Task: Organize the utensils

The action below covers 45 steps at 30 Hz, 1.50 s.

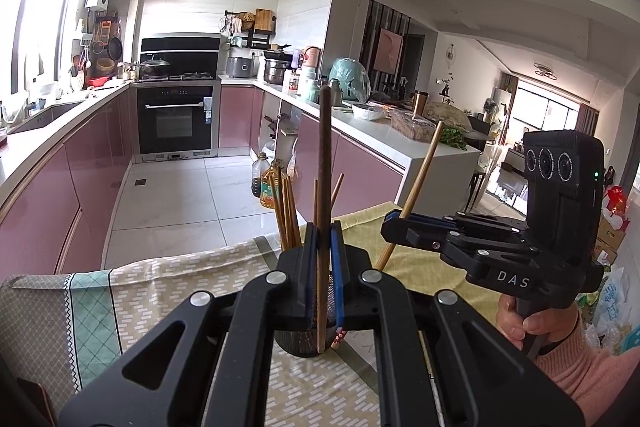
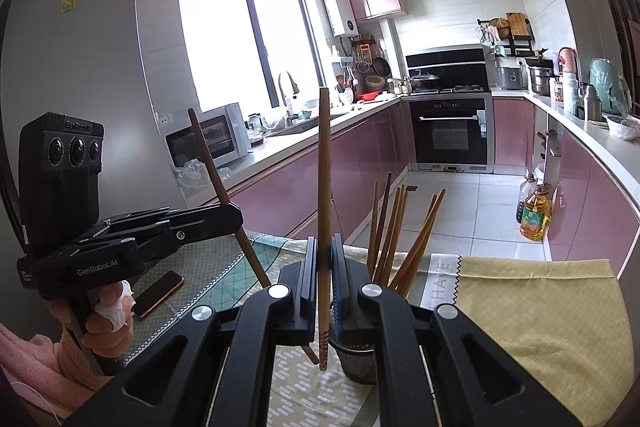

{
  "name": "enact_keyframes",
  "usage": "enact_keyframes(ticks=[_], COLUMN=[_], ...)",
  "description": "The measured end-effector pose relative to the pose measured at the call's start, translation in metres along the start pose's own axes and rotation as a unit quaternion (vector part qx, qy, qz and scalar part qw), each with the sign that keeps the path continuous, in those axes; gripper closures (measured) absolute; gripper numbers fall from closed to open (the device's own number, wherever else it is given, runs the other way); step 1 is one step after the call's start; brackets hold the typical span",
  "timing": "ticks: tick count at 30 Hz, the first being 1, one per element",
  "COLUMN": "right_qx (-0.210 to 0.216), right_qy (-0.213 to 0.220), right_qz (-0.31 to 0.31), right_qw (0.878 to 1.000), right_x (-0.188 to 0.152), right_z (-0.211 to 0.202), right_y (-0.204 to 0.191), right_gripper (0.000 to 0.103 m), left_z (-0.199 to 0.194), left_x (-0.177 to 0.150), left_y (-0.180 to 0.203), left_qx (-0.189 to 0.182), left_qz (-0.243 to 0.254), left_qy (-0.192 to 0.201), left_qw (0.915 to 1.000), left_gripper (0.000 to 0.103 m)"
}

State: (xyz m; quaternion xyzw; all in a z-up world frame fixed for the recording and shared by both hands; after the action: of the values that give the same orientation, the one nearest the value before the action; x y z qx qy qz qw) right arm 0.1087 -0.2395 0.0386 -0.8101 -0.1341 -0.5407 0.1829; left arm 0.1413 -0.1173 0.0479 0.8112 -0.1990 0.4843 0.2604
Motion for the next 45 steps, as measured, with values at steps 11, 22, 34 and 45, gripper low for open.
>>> enact_keyframes(ticks=[11,22,34,45], right_qx=[-0.005,-0.009,-0.017,-0.021], right_qy=[0.011,0.013,0.007,-0.002], right_qz=[-0.004,-0.006,-0.001,0.009], right_qw=[1.0,1.0,1.0,1.0], right_x=[0.012,0.018,0.014,0.012], right_z=[0.001,0.007,0.013,0.021], right_y=[0.004,0.004,0.006,0.009], right_gripper=[0.097,0.097,0.097,0.097], left_z=[0.004,0.011,0.02,0.026], left_x=[0.012,0.017,0.02,0.028], left_y=[0.001,0.011,0.014,0.003], left_qx=[0.003,0.009,0.012,0.014], left_qz=[-0.003,0.001,-0.001,-0.007], left_qy=[0.01,0.02,0.016,0.008], left_qw=[0.9999,0.9997,0.9998,0.9998], left_gripper=[0.096,0.096,0.096,0.096])
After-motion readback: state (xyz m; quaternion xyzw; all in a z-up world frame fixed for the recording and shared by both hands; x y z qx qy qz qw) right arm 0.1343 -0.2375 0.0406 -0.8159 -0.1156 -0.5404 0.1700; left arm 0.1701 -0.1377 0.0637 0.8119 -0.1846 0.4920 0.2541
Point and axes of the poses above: each gripper's, at about its wrist camera, not at the fingertips, and z roughly the way its jaws point, y to its right, x to its top, the point moved 7 cm from there along z, roughly the way its jaws point, and after that the axes turned 5 degrees about -z, right-handed, at the moved point
